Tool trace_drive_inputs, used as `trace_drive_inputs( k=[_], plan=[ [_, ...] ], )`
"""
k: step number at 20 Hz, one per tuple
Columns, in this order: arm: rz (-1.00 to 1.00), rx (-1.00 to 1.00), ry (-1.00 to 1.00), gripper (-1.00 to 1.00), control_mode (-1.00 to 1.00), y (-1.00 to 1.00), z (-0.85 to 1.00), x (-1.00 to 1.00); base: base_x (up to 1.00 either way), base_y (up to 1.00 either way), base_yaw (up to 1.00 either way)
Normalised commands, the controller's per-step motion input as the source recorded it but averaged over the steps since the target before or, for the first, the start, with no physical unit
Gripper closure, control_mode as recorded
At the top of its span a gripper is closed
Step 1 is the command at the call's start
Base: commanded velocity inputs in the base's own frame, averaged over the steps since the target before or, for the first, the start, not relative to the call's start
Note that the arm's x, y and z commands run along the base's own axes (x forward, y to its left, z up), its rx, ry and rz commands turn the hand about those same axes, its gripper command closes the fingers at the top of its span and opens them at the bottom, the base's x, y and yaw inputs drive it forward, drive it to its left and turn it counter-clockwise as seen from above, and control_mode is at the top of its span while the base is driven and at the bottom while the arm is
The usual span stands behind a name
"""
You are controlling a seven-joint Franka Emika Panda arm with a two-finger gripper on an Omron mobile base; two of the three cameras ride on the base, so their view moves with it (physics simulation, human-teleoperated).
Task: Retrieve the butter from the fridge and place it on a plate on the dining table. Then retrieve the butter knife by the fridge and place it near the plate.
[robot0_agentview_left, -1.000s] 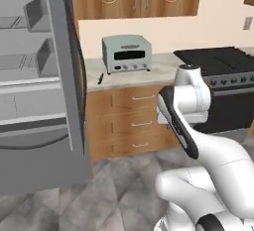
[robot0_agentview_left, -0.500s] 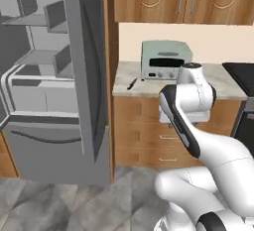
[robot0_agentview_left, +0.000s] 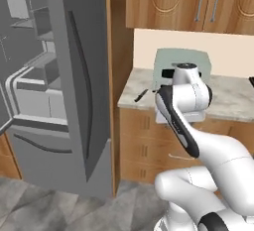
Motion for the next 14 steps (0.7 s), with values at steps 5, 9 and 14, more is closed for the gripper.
trace_drive_inputs(
  k=[5,9,14],
  plan=[
    [0.00,0.00,0.00,-1.00,1.00,0.00,0.00,0.00,0.56,-0.38,-0.02],
    [0.00,0.00,0.00,-1.00,1.00,0.00,0.00,0.00,0.91,-0.27,-0.11],
    [0.00,0.00,0.00,-1.00,1.00,0.00,0.00,0.00,0.61,-0.03,-0.05]
  ],
)
